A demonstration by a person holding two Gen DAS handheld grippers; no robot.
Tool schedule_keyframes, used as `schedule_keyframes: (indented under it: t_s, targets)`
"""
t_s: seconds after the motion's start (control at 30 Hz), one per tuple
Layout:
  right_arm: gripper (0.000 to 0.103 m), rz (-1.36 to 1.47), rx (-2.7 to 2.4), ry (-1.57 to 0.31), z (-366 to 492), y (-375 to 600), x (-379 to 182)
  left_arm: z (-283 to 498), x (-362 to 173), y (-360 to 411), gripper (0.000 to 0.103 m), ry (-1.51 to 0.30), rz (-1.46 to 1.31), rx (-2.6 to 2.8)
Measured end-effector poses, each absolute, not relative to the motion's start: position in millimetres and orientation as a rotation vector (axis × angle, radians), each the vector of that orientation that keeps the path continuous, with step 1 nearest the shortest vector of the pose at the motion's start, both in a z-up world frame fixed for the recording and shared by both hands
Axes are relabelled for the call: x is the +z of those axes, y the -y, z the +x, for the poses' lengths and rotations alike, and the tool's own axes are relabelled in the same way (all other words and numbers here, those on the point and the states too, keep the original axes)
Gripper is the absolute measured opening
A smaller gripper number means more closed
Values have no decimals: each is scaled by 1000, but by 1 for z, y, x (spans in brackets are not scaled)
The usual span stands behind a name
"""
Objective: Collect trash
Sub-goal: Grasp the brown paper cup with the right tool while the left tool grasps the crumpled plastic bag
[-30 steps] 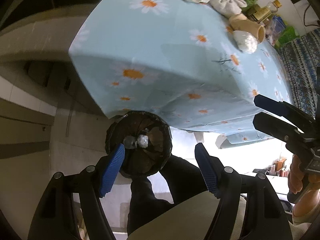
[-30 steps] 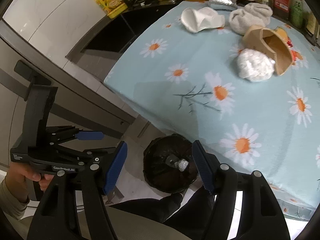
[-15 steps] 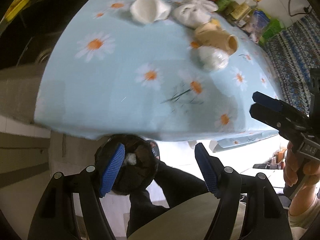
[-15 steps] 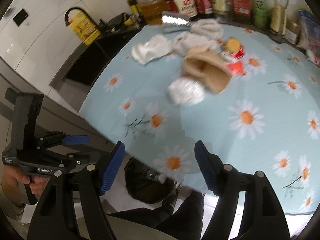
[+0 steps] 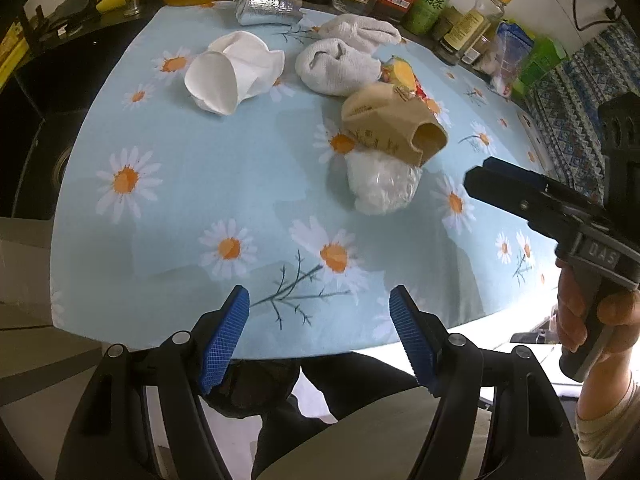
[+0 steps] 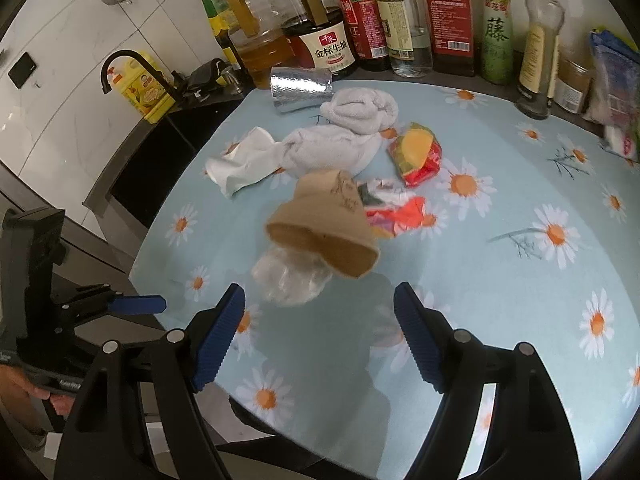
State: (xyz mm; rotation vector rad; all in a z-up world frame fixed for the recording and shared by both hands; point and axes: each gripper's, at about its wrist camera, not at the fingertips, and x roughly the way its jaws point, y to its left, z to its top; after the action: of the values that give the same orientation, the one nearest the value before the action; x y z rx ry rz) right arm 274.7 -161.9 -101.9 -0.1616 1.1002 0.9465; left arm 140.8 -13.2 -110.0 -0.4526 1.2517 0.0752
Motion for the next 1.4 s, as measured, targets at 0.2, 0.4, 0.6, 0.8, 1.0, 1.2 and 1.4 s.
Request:
schedule_keyframes:
  t_s: [0.2,0.4,0.6,0.8,1.0,1.2,1.4]
  targets:
    - [77,-189,969,-1119,289,142,-113,148,-117,11,71,-1273,-479,105]
    - [77,-202,980,-1130,299,128,-121,148,-120,6,71,-1279,-508,122]
    - [77,-228,986,-1145,299,116,-127,147,-125,3,71,-1285,-525,123]
    - [77,-229,957,-1150,303,110,-133,150,-127,2,71,-1290,-528,115]
    - [72,-217,950,-1154,307,108,-136,157,-129,4,71,-1299,-520,102]
    - [42,-225,953,-1139,306,109,-135,165,-130,5,71,-1305,-501,81]
    - [37,-213,953,-1137,307,115,-135,175,-131,9,71,-1307,-483,56]
